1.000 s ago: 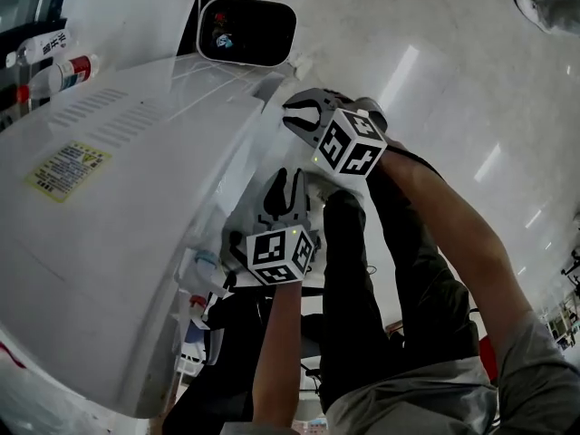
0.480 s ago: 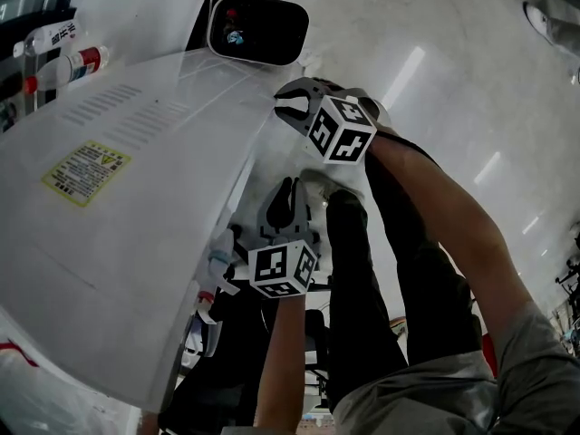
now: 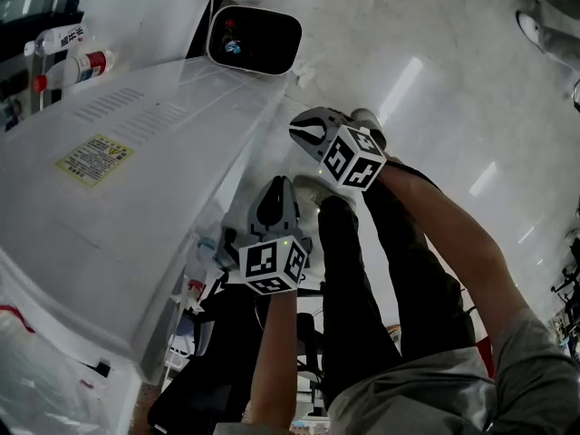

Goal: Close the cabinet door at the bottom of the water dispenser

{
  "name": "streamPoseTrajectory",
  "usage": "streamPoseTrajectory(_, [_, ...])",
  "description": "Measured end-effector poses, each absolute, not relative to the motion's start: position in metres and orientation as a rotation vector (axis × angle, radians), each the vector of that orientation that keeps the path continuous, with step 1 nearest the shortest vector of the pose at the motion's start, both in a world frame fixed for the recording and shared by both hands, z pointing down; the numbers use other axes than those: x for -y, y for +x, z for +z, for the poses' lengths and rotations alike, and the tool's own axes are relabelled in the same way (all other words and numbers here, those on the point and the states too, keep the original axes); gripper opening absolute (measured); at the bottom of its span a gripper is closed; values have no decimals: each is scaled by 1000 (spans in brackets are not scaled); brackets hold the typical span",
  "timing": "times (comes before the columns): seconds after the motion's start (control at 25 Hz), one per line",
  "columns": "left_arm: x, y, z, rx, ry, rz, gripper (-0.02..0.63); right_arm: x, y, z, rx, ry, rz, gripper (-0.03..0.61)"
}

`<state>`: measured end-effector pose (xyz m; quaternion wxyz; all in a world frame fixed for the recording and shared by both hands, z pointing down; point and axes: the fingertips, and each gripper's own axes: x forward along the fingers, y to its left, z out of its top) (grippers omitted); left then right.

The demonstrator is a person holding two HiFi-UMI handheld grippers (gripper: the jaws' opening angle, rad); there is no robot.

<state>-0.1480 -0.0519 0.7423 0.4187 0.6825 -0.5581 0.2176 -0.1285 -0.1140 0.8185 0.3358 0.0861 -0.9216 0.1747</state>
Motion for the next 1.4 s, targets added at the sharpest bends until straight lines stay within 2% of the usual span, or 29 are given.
streamPoseTrajectory(0.4, [59, -111, 680, 1376, 1808, 527, 29, 102, -94, 725, 2490, 349, 514, 11])
streamPoseTrajectory(0.8, [60, -97, 596, 1373, 1883, 540, 14, 97, -75, 622, 2568, 478, 622, 9])
streamPoseTrajectory(1.4, [87, -70, 465, 1435, 1969, 379, 8, 105, -45, 469, 2661, 578, 627, 9])
